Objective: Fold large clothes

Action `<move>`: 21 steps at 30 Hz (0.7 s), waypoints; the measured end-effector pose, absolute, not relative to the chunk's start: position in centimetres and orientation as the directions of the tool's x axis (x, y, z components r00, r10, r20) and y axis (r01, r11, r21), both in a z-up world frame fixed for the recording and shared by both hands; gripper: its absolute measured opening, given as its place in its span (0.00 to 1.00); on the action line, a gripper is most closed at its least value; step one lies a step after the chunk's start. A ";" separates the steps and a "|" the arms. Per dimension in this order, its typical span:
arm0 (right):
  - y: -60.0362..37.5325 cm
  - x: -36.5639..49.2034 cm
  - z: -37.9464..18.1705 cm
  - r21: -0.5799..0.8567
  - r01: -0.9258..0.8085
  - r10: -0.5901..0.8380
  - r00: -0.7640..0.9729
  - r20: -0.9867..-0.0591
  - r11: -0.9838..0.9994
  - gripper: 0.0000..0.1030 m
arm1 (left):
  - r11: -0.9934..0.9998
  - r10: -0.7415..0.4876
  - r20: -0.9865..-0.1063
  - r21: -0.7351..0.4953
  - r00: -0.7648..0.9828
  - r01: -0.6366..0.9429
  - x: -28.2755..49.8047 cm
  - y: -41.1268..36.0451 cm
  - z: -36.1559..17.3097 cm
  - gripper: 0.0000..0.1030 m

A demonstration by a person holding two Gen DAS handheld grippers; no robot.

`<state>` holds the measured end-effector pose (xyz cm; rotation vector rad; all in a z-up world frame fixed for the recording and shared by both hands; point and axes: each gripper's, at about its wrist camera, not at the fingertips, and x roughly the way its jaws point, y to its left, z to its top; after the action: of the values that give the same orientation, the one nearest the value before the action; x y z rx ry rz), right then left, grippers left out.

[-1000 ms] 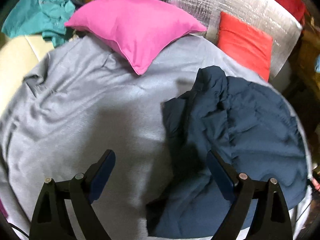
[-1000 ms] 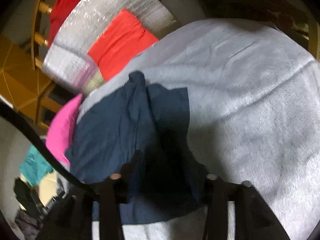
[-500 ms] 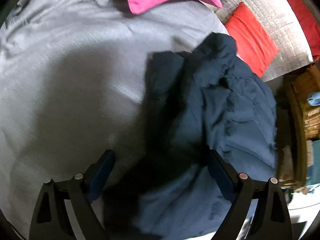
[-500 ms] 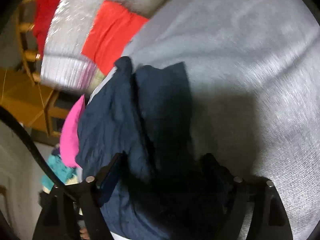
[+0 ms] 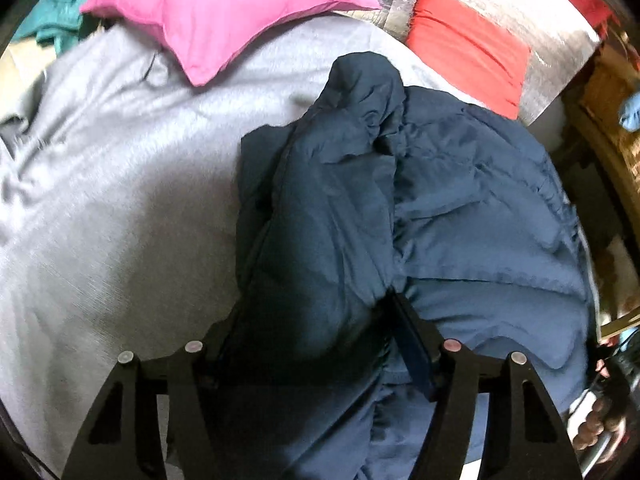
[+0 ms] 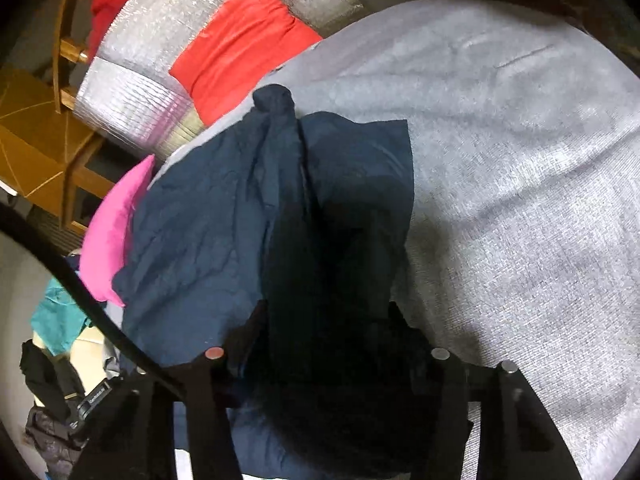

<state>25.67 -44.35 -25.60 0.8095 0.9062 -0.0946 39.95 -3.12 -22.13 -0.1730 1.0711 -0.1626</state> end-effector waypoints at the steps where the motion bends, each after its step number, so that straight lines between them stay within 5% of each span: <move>1: -44.4 25.7 -25.7 0.585 0.399 0.250 0.633 -0.733 0.706 0.60 | 0.978 -0.201 -0.856 -0.200 0.477 0.053 39.8 -3.4 -21.9 0.68; 21: -45.0 25.3 -26.0 0.586 0.389 0.255 0.633 -0.731 0.711 0.63 | 0.993 -0.064 -0.823 0.006 0.564 0.121 35.4 -4.5 -19.5 0.68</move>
<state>25.27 -45.00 -25.98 0.8047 0.9079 -0.0868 35.43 -4.54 -19.47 0.0642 0.9658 -0.1091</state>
